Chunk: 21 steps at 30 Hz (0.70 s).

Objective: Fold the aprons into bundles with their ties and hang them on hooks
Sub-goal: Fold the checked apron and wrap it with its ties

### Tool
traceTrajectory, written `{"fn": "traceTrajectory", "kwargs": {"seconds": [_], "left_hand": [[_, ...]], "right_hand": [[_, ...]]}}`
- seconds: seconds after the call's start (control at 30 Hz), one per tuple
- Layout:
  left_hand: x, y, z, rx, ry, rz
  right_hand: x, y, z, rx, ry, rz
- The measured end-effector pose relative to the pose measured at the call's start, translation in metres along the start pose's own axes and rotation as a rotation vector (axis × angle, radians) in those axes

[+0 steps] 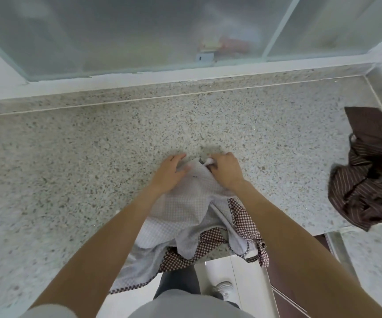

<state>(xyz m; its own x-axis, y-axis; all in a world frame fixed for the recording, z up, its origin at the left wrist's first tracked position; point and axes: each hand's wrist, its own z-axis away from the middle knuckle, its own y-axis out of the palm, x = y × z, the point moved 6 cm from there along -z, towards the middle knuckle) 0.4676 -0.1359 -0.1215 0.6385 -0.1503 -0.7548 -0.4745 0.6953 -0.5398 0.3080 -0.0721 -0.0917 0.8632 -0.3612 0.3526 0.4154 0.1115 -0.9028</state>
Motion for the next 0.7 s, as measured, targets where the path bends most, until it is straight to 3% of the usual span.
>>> {"fn": "traceTrajectory", "kwargs": {"seconds": [0.1,0.2,0.33,0.43,0.57,0.7], "left_hand": [[-0.028,-0.002,-0.001,0.141,0.039,0.198],[-0.054,-0.001,0.008,0.345,0.065,0.248],[-0.089,-0.015,0.036,0.266,0.218,0.162],[-0.109,-0.027,0.066,0.229,0.248,0.076],[-0.089,-0.033,0.112,0.340,-0.088,-0.253],[-0.062,-0.033,0.155,0.279,-0.331,-0.181]], "right_hand": [[0.007,-0.043,0.024,-0.169,-0.155,-0.288],[0.011,-0.082,0.053,-0.174,-0.290,-0.425],[0.004,-0.115,0.089,-0.040,-0.291,-0.581],[0.005,-0.123,0.108,-0.021,-0.322,-0.544],[0.002,-0.126,0.127,-0.063,-0.359,-0.369],[-0.008,-0.126,0.150,-0.106,-0.396,-0.304]]}}
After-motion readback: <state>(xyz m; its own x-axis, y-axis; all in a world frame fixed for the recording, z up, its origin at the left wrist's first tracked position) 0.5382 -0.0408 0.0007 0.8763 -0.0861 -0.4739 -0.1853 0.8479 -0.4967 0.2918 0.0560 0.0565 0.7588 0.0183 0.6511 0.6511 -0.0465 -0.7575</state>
